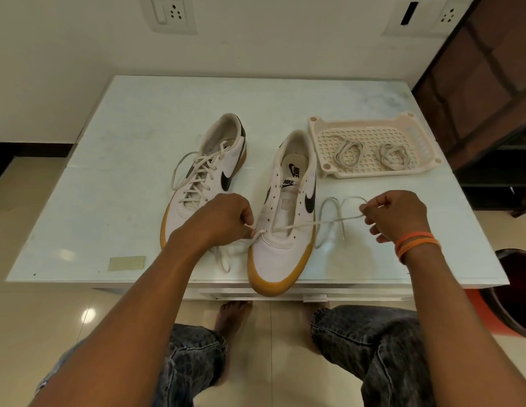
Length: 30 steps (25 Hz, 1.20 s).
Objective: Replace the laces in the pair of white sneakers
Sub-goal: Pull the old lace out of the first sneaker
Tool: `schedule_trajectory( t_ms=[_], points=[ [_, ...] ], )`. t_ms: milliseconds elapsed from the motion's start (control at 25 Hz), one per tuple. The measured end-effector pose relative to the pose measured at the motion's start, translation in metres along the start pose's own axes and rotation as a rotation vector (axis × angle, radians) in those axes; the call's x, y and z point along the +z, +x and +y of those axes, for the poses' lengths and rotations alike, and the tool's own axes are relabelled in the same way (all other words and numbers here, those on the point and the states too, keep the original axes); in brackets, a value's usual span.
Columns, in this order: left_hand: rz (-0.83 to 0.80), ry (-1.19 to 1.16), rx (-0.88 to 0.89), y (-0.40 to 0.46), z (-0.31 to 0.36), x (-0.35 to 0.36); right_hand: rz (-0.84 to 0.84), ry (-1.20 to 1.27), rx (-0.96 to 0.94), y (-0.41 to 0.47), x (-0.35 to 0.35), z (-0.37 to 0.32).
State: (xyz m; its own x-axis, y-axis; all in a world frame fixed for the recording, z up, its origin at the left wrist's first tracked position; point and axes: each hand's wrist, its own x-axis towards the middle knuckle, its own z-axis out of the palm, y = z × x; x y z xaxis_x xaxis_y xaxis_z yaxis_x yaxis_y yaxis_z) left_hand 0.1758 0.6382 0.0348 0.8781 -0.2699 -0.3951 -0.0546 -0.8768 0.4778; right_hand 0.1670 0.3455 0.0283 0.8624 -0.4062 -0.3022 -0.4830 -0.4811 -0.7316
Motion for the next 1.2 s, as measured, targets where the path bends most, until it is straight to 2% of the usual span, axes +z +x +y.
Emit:
schedule_trajectory(
  t_ms=[120,160,240,360,440,520,640,720,800,920,1040,1120,1200],
  points=[
    [-0.125,-0.001,0.015,-0.002,0.009,-0.002,0.121,-0.06,0.047,0.01,0.001,0.008],
    [-0.141,-0.001,0.01,-0.002,0.01,-0.002,0.161,-0.106,-0.015,0.01,0.005,0.006],
    [-0.17,-0.04,-0.02,0.0,0.008,-0.002,0.176,-0.151,-0.26,-0.002,0.019,-0.004],
    [-0.111,-0.177,-0.034,0.004,0.006,-0.002,-0.021,-0.157,-0.687,-0.04,0.053,-0.024],
    [0.057,-0.248,0.022,0.008,0.007,-0.002,-0.196,-0.267,-0.78,-0.058,0.076,-0.027],
    [0.16,-0.232,0.134,0.011,0.009,0.001,-0.224,-0.354,-0.737,-0.064,0.088,-0.024],
    [0.157,0.022,0.309,0.013,0.004,0.009,-0.213,-0.392,-0.732,-0.063,0.09,-0.025],
    [0.197,0.153,0.378,0.013,0.002,0.014,-0.227,-0.477,-0.74,-0.06,0.087,-0.024],
    [0.218,0.2,0.399,0.014,0.006,0.018,-0.24,-0.464,-0.728,-0.054,0.077,-0.023],
    [0.262,0.115,0.408,0.017,0.013,0.021,-0.242,-0.304,-0.611,-0.03,0.047,-0.017],
    [0.253,-0.008,0.393,0.023,0.014,0.023,-0.114,-0.114,-0.438,0.001,0.019,-0.002],
    [0.238,-0.013,0.375,0.024,0.013,0.024,-0.01,-0.115,-0.439,-0.001,0.021,-0.001],
    [0.205,-0.015,0.357,0.022,0.013,0.023,-0.017,-0.149,-0.556,-0.018,0.035,-0.011]
  ],
)
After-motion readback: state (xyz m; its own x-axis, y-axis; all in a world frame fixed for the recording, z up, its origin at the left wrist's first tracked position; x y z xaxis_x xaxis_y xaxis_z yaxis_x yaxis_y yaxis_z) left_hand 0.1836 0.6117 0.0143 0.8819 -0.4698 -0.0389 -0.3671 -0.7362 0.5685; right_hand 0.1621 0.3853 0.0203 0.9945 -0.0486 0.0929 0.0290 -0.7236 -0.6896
